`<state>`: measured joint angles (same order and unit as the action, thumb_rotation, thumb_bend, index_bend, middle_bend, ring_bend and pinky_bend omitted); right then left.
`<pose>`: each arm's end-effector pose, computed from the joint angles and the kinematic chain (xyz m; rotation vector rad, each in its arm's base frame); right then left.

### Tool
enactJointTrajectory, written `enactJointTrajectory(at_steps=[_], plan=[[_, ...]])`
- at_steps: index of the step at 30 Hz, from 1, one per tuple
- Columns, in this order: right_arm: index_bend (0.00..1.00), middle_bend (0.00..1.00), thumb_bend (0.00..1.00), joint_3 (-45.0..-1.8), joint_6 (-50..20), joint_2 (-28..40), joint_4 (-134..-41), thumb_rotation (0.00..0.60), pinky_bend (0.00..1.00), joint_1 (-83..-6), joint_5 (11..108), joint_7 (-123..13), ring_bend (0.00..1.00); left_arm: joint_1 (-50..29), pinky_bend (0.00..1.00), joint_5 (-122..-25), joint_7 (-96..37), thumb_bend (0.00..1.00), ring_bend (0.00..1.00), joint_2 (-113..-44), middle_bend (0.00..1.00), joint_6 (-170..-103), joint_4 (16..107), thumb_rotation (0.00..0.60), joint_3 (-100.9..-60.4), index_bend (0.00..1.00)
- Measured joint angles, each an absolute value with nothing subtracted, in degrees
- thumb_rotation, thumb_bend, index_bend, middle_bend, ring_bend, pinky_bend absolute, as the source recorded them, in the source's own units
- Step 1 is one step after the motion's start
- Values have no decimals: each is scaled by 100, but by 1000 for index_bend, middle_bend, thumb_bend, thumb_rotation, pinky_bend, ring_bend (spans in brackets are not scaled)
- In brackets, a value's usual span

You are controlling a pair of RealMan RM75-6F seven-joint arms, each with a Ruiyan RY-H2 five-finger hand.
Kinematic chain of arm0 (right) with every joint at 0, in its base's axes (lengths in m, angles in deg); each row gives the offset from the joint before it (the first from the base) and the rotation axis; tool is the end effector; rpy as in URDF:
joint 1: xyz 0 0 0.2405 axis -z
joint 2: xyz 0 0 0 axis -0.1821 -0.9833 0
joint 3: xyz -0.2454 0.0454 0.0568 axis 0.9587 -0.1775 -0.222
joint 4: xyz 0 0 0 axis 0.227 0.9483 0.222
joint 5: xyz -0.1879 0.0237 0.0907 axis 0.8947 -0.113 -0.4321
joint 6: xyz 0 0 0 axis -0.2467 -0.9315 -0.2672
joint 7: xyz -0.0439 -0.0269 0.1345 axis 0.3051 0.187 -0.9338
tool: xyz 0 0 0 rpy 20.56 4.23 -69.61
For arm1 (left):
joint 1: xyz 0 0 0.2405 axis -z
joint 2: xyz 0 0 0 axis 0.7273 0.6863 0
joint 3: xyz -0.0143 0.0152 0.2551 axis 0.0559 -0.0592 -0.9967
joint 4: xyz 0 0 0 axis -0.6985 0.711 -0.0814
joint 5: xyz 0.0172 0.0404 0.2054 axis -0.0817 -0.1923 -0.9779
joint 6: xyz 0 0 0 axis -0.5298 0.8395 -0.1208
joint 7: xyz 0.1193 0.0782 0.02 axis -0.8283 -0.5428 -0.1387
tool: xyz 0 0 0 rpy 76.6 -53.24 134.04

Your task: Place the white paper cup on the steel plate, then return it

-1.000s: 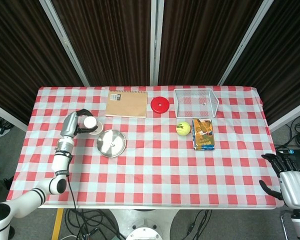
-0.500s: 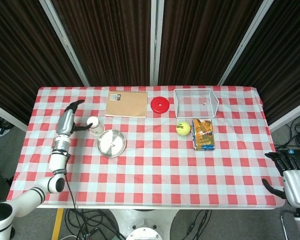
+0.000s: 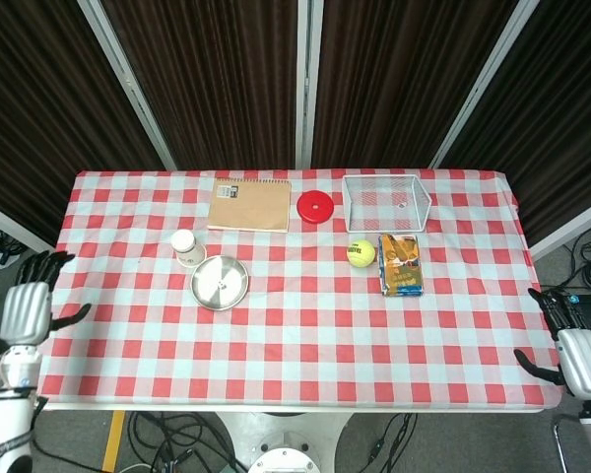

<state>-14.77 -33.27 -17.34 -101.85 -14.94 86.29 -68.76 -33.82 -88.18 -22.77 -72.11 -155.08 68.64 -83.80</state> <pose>-0.3278 -0.1751 0.1781 1.4065 -1.0404 0.9714 -0.3251 0.2354 0.1171 -1.2484 -0.9852 -1.0118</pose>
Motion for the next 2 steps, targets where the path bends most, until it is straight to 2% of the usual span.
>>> enactJointTrajectory(at_steps=[2], plan=[[33,96,169,-1472,-3353,-1704,-10178,600,124,-1497,8644,-6739,0,-3712,71,-8969,-2449,174,70,-7030,168,-15816,7241,600,-8626,216]])
